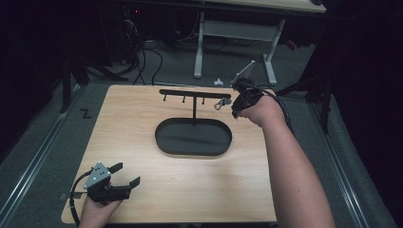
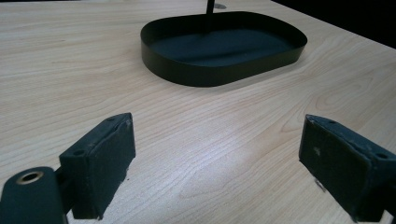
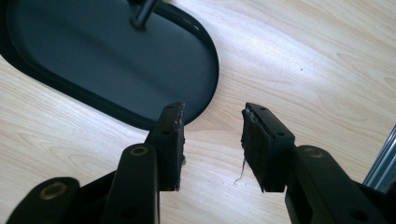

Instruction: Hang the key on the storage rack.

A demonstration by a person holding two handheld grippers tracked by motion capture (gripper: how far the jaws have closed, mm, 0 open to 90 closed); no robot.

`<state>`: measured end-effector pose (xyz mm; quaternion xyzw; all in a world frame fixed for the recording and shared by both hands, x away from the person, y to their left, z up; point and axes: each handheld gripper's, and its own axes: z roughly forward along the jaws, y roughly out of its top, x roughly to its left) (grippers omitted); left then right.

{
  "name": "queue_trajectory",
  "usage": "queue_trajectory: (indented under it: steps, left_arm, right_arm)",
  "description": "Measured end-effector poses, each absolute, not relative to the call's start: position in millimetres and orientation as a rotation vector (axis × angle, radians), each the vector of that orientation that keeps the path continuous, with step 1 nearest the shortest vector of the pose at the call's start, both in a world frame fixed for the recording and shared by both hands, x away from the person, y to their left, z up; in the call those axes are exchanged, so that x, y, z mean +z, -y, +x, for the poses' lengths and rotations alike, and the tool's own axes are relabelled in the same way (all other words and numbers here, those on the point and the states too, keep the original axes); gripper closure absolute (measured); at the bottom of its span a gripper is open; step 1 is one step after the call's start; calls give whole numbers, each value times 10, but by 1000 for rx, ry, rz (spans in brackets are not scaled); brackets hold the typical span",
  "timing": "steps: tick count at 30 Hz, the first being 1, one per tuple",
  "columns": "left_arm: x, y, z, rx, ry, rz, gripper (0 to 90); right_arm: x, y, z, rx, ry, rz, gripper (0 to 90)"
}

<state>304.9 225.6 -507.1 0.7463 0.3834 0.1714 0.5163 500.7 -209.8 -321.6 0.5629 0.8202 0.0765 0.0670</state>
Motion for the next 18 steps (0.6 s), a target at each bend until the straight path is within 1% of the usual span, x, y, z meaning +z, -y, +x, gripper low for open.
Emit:
queue_trajectory:
  steps: [9, 18]
  left_arm:
    - [-5073, -2240, 3047, 411, -917, 1800, 115]
    - [-5078, -2234, 3051, 413, -920, 1803, 115]
  right_arm:
    - [-3358, 2115, 4877, 252, -2453, 1691, 567]
    - [-3645, 2166, 4753, 272, -2434, 1691, 541]
